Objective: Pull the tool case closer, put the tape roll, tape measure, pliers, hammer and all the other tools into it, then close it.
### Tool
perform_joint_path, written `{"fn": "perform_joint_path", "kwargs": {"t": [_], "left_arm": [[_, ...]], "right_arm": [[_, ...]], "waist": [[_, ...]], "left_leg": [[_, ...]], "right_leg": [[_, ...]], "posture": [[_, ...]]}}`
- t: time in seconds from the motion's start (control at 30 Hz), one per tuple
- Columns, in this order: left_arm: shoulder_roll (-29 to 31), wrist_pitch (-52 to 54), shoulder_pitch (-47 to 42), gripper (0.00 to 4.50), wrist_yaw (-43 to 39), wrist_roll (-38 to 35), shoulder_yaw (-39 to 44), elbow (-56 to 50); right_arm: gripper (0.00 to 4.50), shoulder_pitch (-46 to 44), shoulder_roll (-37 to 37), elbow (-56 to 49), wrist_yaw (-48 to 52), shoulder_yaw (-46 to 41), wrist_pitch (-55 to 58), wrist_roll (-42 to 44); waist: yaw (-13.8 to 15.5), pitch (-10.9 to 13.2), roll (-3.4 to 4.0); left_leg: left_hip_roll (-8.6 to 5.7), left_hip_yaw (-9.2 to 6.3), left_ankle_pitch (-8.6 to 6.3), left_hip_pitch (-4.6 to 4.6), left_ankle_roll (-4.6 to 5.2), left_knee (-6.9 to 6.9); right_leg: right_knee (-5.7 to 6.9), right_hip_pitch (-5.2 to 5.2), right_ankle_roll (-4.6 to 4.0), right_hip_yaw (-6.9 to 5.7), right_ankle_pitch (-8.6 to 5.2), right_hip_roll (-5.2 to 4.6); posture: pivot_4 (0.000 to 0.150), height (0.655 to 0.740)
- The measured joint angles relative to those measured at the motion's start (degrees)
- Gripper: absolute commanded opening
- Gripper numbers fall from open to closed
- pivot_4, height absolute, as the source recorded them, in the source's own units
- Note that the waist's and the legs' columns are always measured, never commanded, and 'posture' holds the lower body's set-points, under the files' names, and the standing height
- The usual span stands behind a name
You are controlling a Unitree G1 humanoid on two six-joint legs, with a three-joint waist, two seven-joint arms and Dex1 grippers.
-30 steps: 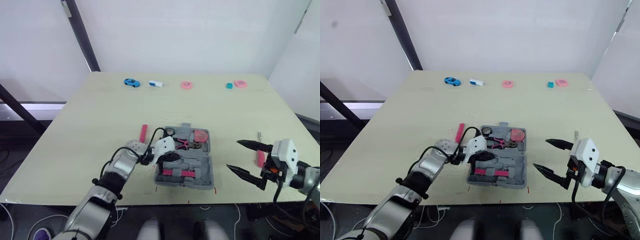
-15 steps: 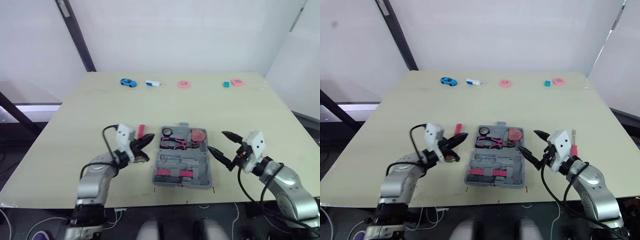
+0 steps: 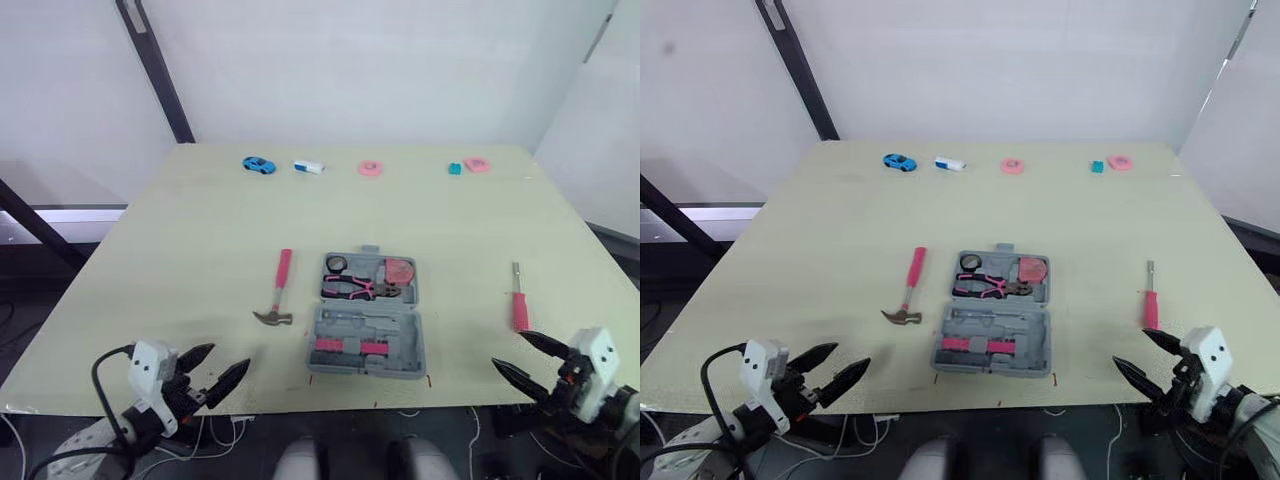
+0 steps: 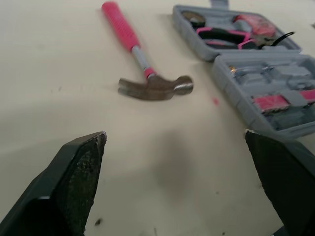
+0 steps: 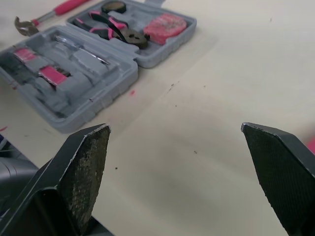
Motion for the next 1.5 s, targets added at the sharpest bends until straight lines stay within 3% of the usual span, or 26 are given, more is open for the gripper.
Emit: {"fn": "perform_joint_path", "kwargs": {"t": [0.13,0.5,0.77,1.1,1.23,1.5], "left_arm": [[-0.02,-0.67,2.47,4.48,0.48,-0.05,0.27,0.39],[0.06,4.21,-3.37,4.48,6.30,-2.41,-2.16,-5.35],[0.20,10.77,-12.29,4.48,12.64,-5.26,-4.87,-10.35],[0.36,14.10,-18.44,4.48,14.70,-6.71,-7.05,-9.51],[0.61,17.16,-21.42,4.48,22.09,-0.77,-10.90,-8.45],[-3.49,34.71,-29.29,4.48,35.70,1.26,-13.86,-7.33]], "right_arm": [[4.50,3.05,-0.02,0.82,0.87,-2.41,-0.79,0.58],[4.50,-2.54,0.04,1.50,1.65,-1.04,-1.39,0.93],[4.50,-12.76,-0.17,-1.19,1.47,4.91,0.99,1.37],[4.50,-23.78,-1.25,-5.91,0.00,11.74,7.99,2.72],[4.50,-26.83,-1.29,-7.34,0.48,14.53,10.70,3.60],[4.50,-30.77,-1.94,-9.71,1.59,17.28,13.77,5.11]], "waist": [[-0.16,0.04,-0.10],[-0.03,0.06,-0.07],[-0.11,0.07,-0.07],[0.05,0.10,-0.09],[0.03,0.14,-0.15],[0.04,0.19,-0.25]], "left_leg": [[0.00,0.05,-0.02,-0.05,-0.03,-0.14],[-0.04,0.13,0.13,-0.11,0.22,-0.22],[-0.12,0.30,0.15,-0.13,0.25,-0.22],[-0.14,0.34,0.16,-0.15,0.26,-0.21],[-0.18,0.33,0.16,-0.18,0.26,-0.21],[-0.19,0.28,0.16,-0.17,0.27,-0.20]], "right_leg": [[-0.14,-0.08,0.01,0.00,0.00,-0.08],[-0.13,-0.11,0.01,0.02,0.00,0.03],[-0.10,-0.11,0.00,0.04,0.01,0.20],[-0.08,-0.07,-0.02,0.01,0.01,0.28],[-0.08,-0.05,-0.02,0.01,0.02,0.27],[-0.05,-0.02,0.02,-0.03,0.04,0.28]], "posture": [[0.150,0.7400],[0.150,0.7400],[0.150,0.7400],[0.150,0.7400],[0.150,0.7400],[0.150,0.7400]]}}
